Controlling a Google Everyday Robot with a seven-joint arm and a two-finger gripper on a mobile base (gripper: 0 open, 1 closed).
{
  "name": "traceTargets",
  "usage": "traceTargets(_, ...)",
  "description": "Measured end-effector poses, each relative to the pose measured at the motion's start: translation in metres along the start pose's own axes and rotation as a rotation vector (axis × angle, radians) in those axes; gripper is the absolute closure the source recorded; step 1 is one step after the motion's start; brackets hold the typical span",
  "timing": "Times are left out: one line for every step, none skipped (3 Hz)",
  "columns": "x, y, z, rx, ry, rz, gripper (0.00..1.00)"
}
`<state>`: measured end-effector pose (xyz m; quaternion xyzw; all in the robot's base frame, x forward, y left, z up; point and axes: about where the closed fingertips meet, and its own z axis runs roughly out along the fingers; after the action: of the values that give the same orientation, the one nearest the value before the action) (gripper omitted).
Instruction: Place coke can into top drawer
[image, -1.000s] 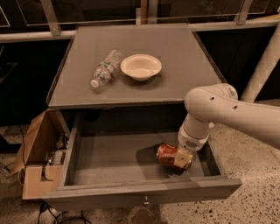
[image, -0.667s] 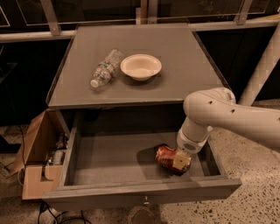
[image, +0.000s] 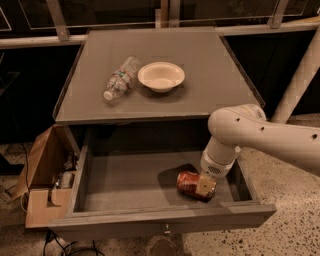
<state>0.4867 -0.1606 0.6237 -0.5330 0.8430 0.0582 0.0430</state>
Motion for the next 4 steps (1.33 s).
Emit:
traceTargets(0.0, 0.0, 0.0, 0.0, 0.0, 0.0, 0.82)
traceTargets(0.0, 0.0, 0.0, 0.0, 0.0, 0.0, 0.58)
traceTargets(0.0, 0.0, 0.0001, 0.0, 0.0, 0.0, 0.35)
traceTargets(0.0, 0.0, 0.0001, 0.0, 0.0, 0.0, 0.12)
